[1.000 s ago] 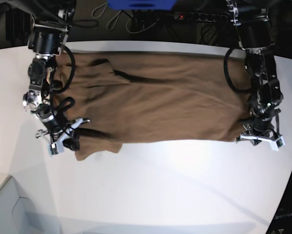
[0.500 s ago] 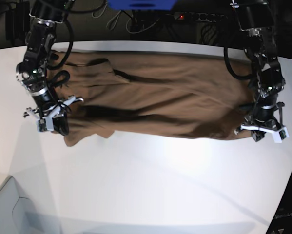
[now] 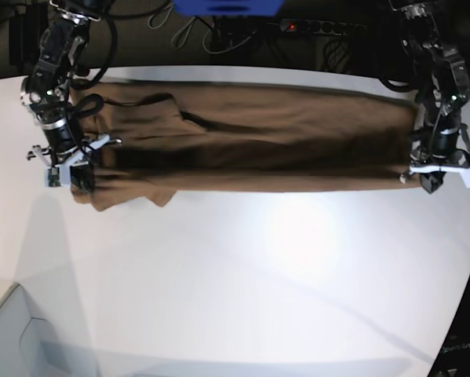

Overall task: Layout the t-shirt on the table in an organized manner, then fold the t-shirt properly
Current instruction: 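Lift the hem with both grippers and fold it toward the folded edge, then lay the folded strip down and smooth it with both grippers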

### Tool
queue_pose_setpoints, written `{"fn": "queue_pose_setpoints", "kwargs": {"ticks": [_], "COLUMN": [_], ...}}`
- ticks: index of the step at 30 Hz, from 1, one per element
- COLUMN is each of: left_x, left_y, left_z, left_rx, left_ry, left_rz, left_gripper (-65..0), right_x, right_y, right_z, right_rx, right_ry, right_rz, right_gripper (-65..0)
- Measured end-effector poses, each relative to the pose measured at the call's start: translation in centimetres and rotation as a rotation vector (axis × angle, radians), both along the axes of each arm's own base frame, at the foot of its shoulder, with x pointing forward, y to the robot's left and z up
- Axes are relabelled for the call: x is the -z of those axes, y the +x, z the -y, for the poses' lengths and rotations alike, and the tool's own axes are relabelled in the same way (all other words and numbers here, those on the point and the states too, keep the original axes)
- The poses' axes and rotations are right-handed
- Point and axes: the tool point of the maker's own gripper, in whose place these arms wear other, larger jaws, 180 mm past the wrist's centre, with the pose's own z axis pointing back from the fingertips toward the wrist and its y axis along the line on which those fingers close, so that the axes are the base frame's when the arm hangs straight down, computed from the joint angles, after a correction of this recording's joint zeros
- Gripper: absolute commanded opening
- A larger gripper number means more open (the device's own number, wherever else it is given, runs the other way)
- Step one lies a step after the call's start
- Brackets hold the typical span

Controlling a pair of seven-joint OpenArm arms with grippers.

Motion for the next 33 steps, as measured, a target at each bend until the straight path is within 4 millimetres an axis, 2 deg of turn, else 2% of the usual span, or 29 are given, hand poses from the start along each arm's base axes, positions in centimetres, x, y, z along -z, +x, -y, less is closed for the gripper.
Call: {"fn": "queue_pose_setpoints", "kwargs": {"ticks": [3,9,14,20,25,31,33], "left_x": [0.4,2.0,2.4,2.9,6.2,6.9,7.6], "left_y": [-0.6,-2.6,-3.1,-3.4,-4.3,-2.9,-3.0], "left_z": [-0.2,-0.2,-0.2,-0.3,-0.7,-1.2,-1.7], "left_rx": [-0.005,-0.008,-0.008,-0.010,-0.033,-0.042,-0.048], "left_ry": [0.004,0.002,0.001,0.002,-0.036,-0.053,-0.053], "left_rz": [-0.009,-0.065,-0.081,-0.096,-0.181,-0.173,-0.195], "left_gripper": [-64.8,-64.8,-64.8,-64.8,-64.8,-64.8,-64.8], "right_x": [1.1,0.9,1.6,1.1,1.2,0.6,0.7], "right_y": [-1.6,-3.0,-4.9,-5.6,-7.3,-8.3,-8.7], "right_z": [-0.3,-1.0,-1.2,-1.3,-1.9,-2.6,-2.7], "right_rx": [-0.004,-0.001,0.004,0.001,0.001,0.002,0.008], "right_ry": [-0.002,0.004,-0.001,-0.006,-0.011,-0.008,-0.005], "right_rz": [-0.043,-0.043,-0.084,-0.075,-0.101,-0.097,-0.104], "right_gripper": [-65.0,-65.0,-65.0,-65.0,-65.0,-65.0,-65.0]}}
